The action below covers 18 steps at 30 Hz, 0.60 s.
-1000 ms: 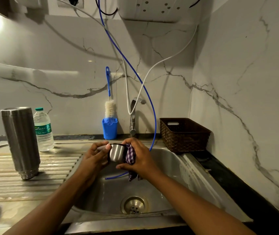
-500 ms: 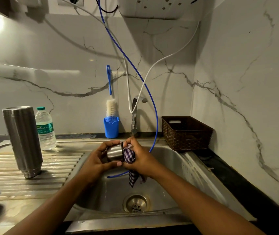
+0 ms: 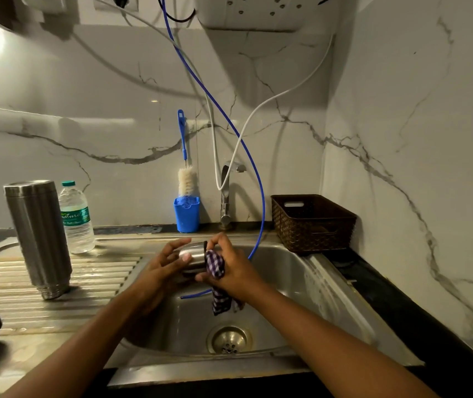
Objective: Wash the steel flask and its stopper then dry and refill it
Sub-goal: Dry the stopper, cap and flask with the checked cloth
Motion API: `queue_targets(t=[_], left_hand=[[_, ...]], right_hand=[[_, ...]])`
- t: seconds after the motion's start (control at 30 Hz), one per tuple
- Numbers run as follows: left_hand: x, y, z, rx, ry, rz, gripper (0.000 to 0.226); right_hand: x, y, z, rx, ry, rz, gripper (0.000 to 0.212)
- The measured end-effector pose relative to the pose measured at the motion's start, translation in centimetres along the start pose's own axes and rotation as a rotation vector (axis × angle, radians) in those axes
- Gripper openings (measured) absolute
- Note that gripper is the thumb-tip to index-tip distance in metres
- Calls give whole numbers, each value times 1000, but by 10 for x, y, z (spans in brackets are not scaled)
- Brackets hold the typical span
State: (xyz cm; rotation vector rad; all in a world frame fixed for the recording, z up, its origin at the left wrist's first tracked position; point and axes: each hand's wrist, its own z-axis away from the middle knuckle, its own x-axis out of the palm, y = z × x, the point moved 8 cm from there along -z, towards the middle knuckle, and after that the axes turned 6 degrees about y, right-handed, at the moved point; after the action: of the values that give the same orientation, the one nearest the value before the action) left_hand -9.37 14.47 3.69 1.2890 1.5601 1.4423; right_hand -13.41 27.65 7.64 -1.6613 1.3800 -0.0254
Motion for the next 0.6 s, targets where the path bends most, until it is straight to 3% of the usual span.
queue_targets(t=[0.17, 0.3, 0.37, 0.5, 0.6], left_hand=[[1, 9, 2, 77, 10, -105, 91], [6, -9, 5, -134, 68, -36, 39], [3, -19, 6, -219, 91, -58, 27], [3, -26, 10, -322, 90, -31, 44], [7, -18, 10, -249, 47, -84, 45]], right_hand=[[-1, -1, 0, -5, -13, -55, 50], [0, -12, 5, -116, -15, 33, 51], [8, -10, 6, -107, -101, 90, 56], [18, -3, 6, -63, -186, 133, 68], [10, 0, 5, -37, -117, 66, 66]])
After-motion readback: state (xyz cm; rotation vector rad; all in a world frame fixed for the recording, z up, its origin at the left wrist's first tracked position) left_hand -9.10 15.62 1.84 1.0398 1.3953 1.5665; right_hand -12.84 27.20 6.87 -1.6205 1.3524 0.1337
